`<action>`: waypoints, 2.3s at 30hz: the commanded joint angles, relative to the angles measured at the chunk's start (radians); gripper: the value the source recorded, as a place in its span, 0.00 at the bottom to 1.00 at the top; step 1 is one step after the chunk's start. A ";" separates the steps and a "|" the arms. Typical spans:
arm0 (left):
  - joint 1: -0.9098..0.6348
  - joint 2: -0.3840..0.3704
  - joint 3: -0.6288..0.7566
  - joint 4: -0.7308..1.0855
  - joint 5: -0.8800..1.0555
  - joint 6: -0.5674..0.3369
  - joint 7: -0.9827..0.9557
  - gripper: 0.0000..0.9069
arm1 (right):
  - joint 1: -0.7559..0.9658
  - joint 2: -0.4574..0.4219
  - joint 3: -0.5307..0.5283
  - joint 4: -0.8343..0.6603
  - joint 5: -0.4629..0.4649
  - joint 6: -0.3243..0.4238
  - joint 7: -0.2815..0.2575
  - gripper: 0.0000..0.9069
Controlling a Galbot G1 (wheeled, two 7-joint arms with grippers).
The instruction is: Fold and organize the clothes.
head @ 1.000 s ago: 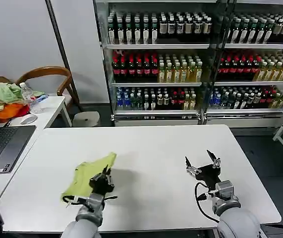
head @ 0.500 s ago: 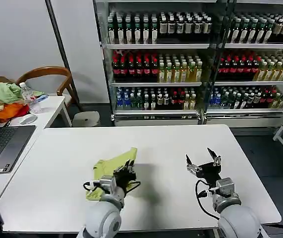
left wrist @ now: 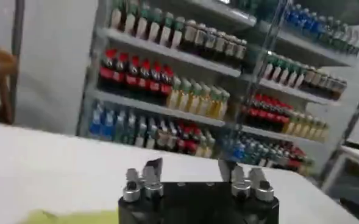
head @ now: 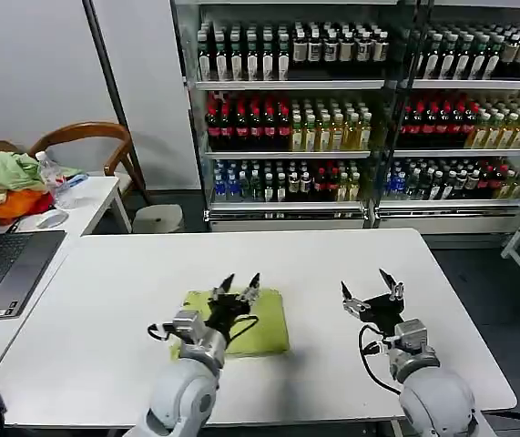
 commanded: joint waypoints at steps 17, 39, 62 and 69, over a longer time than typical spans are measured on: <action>0.230 0.225 -0.446 0.053 0.230 -0.255 0.227 1.00 | 0.166 0.137 -0.231 -0.225 0.578 -0.156 -0.042 1.00; 0.223 0.198 -0.429 0.066 0.224 -0.250 0.180 1.00 | 0.212 0.180 -0.273 -0.289 0.739 -0.156 0.056 0.00; 0.227 0.189 -0.418 0.077 0.228 -0.251 0.166 1.00 | 0.209 0.179 -0.251 -0.245 0.689 -0.155 0.056 0.00; 0.229 0.188 -0.416 0.071 0.226 -0.253 0.163 1.00 | 0.232 0.152 -0.215 -0.209 0.578 -0.155 0.036 0.00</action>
